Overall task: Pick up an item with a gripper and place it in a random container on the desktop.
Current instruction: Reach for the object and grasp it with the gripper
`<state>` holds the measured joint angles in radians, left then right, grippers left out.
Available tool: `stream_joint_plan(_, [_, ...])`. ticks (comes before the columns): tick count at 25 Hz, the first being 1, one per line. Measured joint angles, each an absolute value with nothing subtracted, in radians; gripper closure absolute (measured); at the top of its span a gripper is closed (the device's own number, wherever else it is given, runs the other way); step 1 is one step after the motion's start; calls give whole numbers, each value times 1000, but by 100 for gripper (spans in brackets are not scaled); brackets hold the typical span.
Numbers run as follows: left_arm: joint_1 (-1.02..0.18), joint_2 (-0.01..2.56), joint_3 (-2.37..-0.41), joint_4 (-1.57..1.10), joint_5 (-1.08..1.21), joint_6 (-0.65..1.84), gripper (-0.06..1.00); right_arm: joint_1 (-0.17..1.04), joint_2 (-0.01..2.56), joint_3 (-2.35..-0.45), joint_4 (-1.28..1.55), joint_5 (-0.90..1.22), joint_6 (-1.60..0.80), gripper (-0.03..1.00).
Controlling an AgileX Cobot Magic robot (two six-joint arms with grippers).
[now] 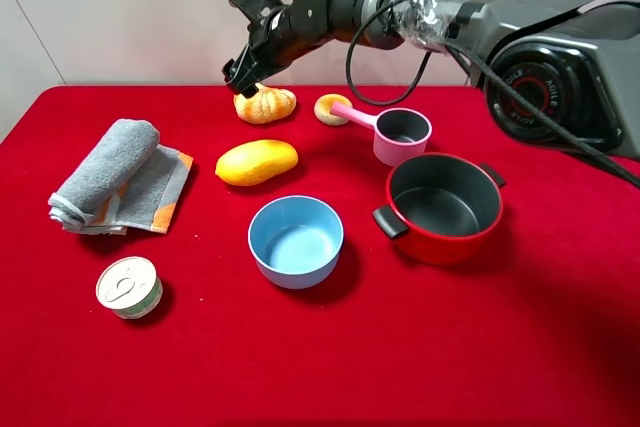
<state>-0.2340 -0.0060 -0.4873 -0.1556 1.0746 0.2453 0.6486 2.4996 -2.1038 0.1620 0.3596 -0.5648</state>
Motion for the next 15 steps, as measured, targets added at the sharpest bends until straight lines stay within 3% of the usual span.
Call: stream_joint_plan(15, [-234, -6, -487, -156, 1075, 245, -1, 637, 2588, -2112, 238, 299, -595, 27])
